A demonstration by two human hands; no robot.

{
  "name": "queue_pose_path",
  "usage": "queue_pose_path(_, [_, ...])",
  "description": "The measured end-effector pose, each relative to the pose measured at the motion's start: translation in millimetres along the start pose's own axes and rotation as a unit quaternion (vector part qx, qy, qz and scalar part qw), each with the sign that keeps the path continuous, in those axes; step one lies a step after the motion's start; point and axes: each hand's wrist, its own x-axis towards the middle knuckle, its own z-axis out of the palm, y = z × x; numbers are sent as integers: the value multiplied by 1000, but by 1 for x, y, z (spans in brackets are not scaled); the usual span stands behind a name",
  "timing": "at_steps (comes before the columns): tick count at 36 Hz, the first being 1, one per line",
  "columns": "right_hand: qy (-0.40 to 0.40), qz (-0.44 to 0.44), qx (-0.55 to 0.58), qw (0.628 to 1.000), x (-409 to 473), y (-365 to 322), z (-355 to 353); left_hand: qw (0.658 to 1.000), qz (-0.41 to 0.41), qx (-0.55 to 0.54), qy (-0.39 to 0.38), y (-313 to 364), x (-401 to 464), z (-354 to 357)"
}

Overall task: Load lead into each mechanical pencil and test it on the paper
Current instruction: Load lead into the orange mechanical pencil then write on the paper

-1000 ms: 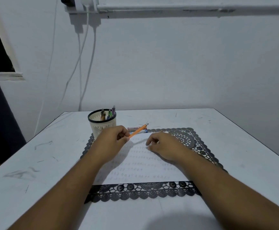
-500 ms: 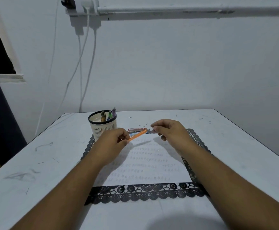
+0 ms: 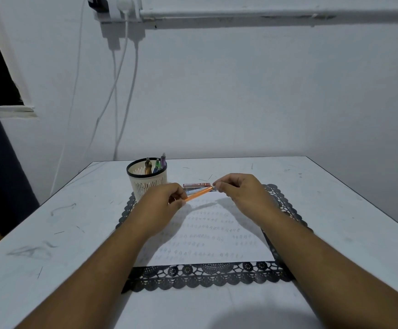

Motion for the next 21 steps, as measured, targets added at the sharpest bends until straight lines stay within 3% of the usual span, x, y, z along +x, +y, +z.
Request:
queue_pose_path(10, [-9,-15,0,1000,-2,-3,0,1000,17,4,10,5,-3,1])
queue_pose_path(16, [-9,37,187,982,-6,-5,18,993,33,-110,37,2,0,13])
queue_pose_path(21, [-2,20,232,972,-14,-12,36,983,41,-178,9,5,-3,23])
